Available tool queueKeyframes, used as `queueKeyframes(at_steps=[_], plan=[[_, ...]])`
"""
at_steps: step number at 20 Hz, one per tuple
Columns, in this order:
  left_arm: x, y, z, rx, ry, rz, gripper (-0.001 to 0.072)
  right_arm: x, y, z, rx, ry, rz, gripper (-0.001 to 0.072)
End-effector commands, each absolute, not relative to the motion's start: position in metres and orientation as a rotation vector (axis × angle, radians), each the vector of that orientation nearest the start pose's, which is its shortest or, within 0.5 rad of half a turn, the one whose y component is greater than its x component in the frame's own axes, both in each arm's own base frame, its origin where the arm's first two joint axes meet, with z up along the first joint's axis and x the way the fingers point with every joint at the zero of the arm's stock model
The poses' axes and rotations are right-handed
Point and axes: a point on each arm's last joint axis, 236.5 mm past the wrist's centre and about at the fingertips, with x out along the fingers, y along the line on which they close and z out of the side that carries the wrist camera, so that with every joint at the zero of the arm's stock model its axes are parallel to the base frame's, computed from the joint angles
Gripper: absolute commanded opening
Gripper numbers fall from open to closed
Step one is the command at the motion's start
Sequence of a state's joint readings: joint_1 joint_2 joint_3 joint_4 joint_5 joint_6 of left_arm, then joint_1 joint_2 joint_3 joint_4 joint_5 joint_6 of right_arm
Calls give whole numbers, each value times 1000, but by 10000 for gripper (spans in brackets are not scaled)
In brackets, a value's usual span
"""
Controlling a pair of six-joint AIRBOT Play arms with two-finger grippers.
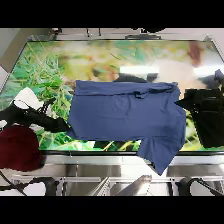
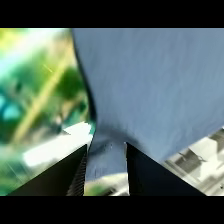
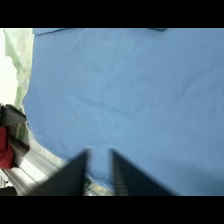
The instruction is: Fold the shirts.
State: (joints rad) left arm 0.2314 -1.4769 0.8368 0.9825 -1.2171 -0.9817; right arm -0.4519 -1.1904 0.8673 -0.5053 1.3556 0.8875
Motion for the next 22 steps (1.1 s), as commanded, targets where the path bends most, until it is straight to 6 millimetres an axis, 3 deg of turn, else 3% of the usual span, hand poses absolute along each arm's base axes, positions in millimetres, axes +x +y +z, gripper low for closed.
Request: queueKeyframes(at_steps=[1, 3, 8, 9, 10, 13, 14, 22], plan=[[309, -53, -116, -316, 1493, -489, 281, 349, 56, 51, 741, 999, 614, 249], [304, -57, -117, -307, 1509, -525, 298, 349, 56, 51, 741, 998, 612, 249], [254, -82, -138, -369, 1718, -650, 296, 349, 56, 51, 741, 998, 613, 248], [249, -84, -145, -380, 1734, -651, 269, 349, 56, 51, 741, 998, 613, 248], [251, -89, -146, -396, 1717, -670, 161, 350, 56, 51, 743, 997, 613, 248], [260, -92, -140, -414, 1699, -682, 132, 350, 57, 54, 753, 990, 620, 248], [261, -92, -134, -417, 1697, -690, 3, 349, 58, 54, 754, 992, 625, 248], [297, -52, -77, -451, 1485, -491, 11, 349, 58, 54, 754, 993, 627, 248]])
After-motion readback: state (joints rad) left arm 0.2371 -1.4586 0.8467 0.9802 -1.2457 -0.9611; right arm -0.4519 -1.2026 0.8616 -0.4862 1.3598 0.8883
